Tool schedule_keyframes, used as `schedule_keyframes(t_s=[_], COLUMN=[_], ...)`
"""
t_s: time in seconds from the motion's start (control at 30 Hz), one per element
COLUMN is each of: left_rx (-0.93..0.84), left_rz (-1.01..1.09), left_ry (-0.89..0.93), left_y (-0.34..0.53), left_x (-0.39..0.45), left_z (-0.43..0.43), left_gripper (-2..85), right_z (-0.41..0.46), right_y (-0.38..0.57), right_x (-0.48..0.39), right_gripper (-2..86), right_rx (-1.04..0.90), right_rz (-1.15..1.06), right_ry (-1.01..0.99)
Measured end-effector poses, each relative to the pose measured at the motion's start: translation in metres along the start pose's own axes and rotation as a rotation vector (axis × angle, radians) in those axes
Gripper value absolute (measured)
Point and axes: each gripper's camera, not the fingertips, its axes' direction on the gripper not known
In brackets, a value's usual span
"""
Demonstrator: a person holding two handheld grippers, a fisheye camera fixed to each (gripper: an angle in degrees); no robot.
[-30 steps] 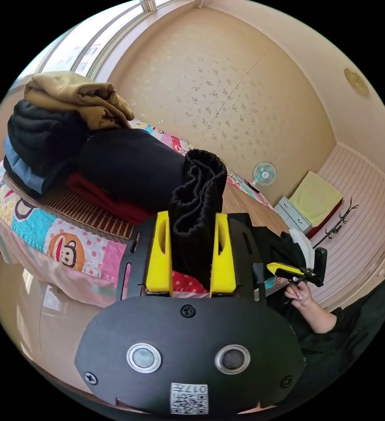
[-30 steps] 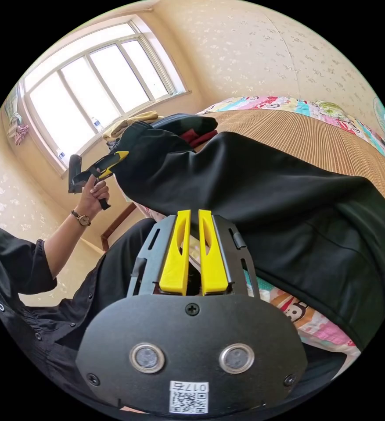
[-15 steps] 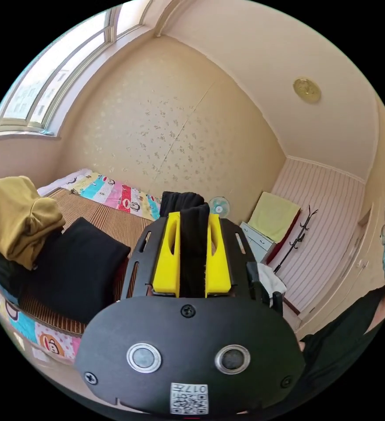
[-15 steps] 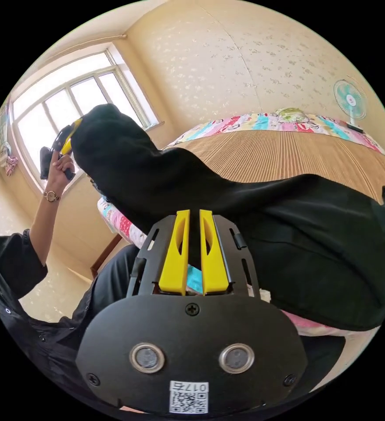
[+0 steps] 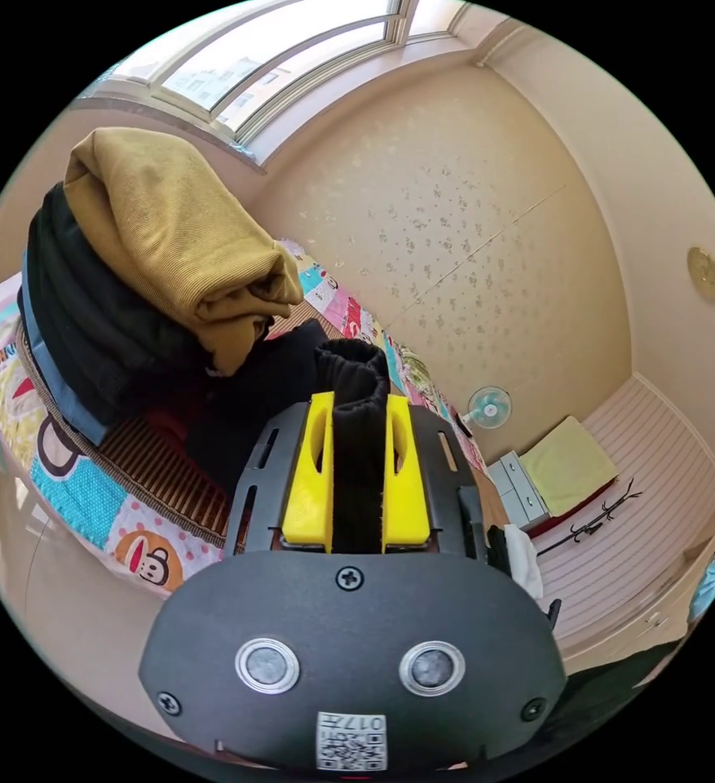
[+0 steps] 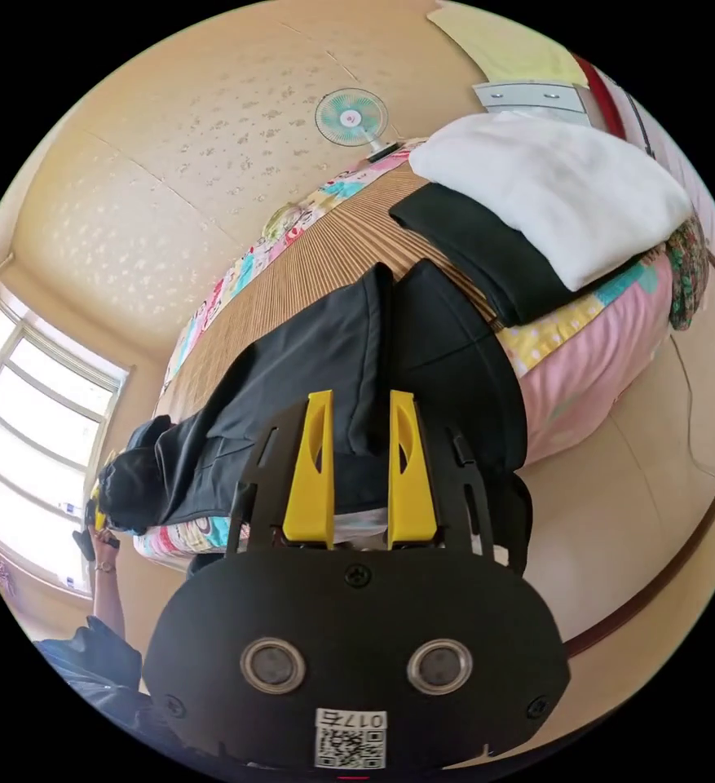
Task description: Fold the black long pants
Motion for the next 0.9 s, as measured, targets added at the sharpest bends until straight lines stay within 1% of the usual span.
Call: schedule_keyframes(t_s=[0.07,0.13,0.2,0.27,0.3,0.37,0.43,0.5,0.53,0.63,0.67,0.7,0.77,0.87,0.9], left_rx=[-0.003,-0.006,-0.021,-0.032,-0.040,-0.054,-0.072,-0.088,-0.089,-0.079,-0.074,-0.068,-0.057,-0.048,-0.049], left_rz=[-0.032,-0.036,-0.024,-0.017,-0.020,-0.022,0.003,0.023,0.019,-0.001,-0.015,-0.038,-0.064,-0.085,-0.090], left_ry=[0.005,-0.005,-0.032,-0.050,-0.056,-0.066,-0.099,-0.116,-0.111,-0.096,-0.093,-0.085,-0.064,-0.046,-0.046], left_y=[-0.008,-0.014,-0.023,-0.029,-0.034,-0.041,-0.048,-0.056,-0.057,-0.062,-0.063,-0.063,-0.064,-0.068,-0.070], left_x=[-0.004,-0.004,-0.002,0.001,0.000,-0.001,0.000,-0.001,-0.003,-0.013,-0.018,-0.025,-0.035,-0.043,-0.044], left_z=[0.005,0.010,0.016,0.019,0.021,0.024,0.027,0.030,0.030,0.030,0.031,0.031,0.032,0.032,0.031], left_gripper=[9.4,9.5,9.5,9.5,9.5,9.5,9.4,9.3,9.3,9.2,9.1,9.1,9.1,9.0,9.0], right_z=[0.015,0.031,0.026,-0.005,-0.014,-0.048,-0.078,-0.111,-0.129,-0.150,-0.145,-0.140,-0.107,-0.057,-0.050], right_y=[-0.004,-0.007,-0.009,-0.024,-0.031,-0.075,-0.111,-0.137,-0.146,-0.135,-0.123,-0.116,-0.083,-0.043,-0.037], right_x=[-0.001,-0.009,-0.023,-0.047,-0.054,-0.079,-0.088,-0.081,-0.073,-0.050,-0.029,-0.016,0.045,0.098,0.102], right_gripper=[10.2,9.6,7.9,5.4,4.9,3.9,3.4,3.2,3.1,2.9,2.8,2.8,2.7,2.7,2.7], right_rx=[-0.066,-0.137,-0.104,0.002,0.021,0.019,0.031,0.056,0.055,0.062,0.030,0.009,-0.073,-0.164,-0.173], right_rz=[0.007,-0.004,-0.034,-0.116,-0.141,-0.263,-0.306,-0.281,-0.266,-0.292,-0.265,-0.235,-0.089,0.020,0.027], right_ry=[-0.016,0.019,0.088,0.066,0.053,-0.004,-0.018,-0.091,-0.113,0.000,0.019,0.021,0.010,-0.007,-0.007])
